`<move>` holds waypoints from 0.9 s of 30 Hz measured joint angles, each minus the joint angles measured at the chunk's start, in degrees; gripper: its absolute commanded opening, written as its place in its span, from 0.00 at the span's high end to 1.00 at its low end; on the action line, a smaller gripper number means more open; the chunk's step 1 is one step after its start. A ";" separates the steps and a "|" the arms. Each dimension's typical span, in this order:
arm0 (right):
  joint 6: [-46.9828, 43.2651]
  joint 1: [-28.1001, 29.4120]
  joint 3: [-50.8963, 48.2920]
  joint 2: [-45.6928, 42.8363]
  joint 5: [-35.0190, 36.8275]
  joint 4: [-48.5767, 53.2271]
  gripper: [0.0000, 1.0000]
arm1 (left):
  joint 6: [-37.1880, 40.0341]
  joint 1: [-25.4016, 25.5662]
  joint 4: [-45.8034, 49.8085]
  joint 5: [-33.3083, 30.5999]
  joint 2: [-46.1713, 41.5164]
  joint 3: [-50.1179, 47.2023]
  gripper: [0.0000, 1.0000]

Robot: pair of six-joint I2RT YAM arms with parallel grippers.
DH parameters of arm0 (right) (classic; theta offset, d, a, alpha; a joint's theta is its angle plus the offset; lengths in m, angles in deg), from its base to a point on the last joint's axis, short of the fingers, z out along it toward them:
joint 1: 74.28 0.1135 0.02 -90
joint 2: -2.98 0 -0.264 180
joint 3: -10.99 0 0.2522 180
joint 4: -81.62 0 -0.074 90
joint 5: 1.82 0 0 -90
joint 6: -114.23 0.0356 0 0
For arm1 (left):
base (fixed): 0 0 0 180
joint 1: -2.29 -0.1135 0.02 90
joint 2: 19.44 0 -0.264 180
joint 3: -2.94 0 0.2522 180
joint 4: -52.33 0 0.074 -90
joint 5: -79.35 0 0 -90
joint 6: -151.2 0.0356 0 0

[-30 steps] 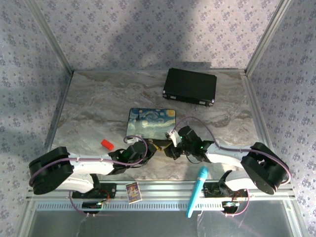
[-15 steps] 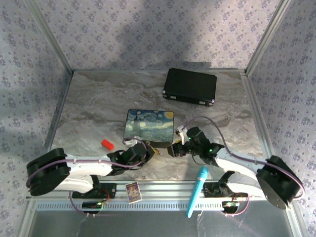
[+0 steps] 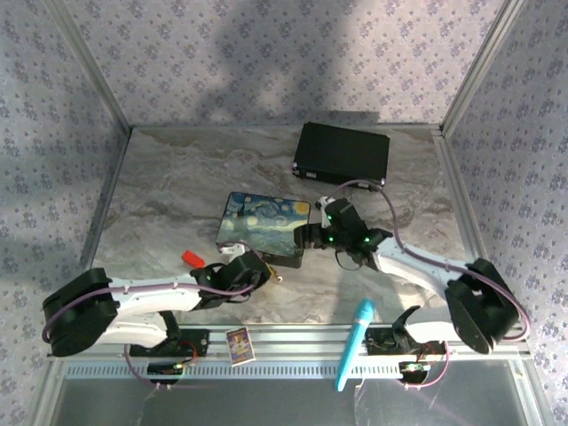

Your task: Unlock a padlock with a key

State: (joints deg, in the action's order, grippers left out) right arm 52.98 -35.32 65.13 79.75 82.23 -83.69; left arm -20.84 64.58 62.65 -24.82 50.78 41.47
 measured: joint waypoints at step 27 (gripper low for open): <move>1.46 0.46 4.59 9.09 1.53 -2.34 0.24 | 11.15 -1.81 -10.75 -5.49 7.52 -2.25 0.66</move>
State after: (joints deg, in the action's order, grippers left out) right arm 54.45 -34.87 69.72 88.84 83.76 -86.03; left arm -9.70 62.76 51.89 -30.31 58.30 39.22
